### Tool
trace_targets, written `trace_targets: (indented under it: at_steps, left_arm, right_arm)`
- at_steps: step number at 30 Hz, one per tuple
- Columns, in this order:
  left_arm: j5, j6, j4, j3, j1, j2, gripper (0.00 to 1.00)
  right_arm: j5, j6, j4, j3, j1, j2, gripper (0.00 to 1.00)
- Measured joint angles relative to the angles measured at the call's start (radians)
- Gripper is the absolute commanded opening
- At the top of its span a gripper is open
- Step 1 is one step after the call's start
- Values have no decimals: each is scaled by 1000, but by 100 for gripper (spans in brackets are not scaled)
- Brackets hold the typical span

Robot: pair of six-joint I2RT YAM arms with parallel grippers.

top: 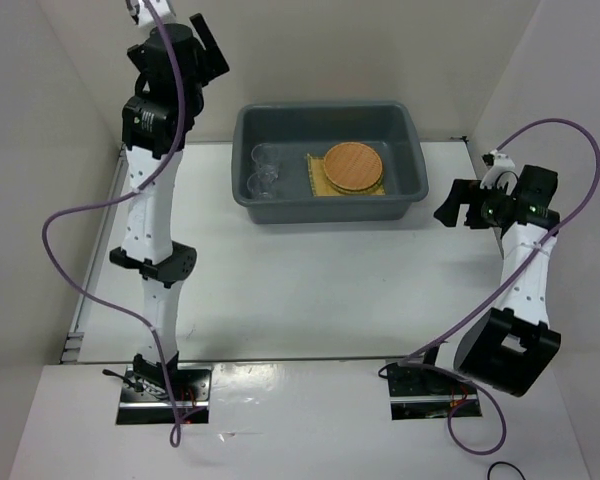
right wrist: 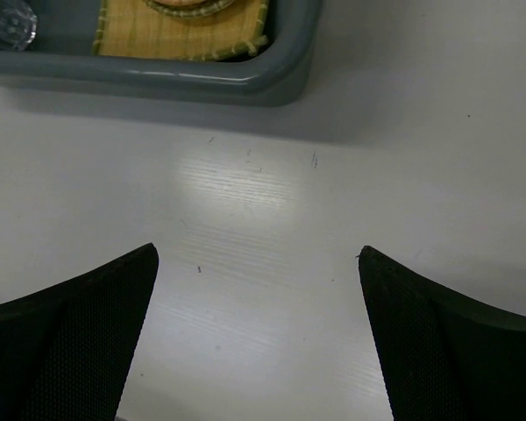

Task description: Place the mixed dishes into the plastic bin

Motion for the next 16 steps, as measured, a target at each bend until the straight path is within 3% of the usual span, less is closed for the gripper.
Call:
trace_targets:
  at_steps: [6,12,16]
  left_arm:
    - [-132,11,-6,-43,-223,-62,100]
    - [-210,-42,-201,-289,-384,-71,100]
    - [-286,-100,-279,-546,-451,-217,100]
  right_arm:
    - [-13,12,-22,-2,9,-92,100]
    - [7,20,-31,-10,75,-119,100]
    - [5,18,-35,-10,124,-120,100]
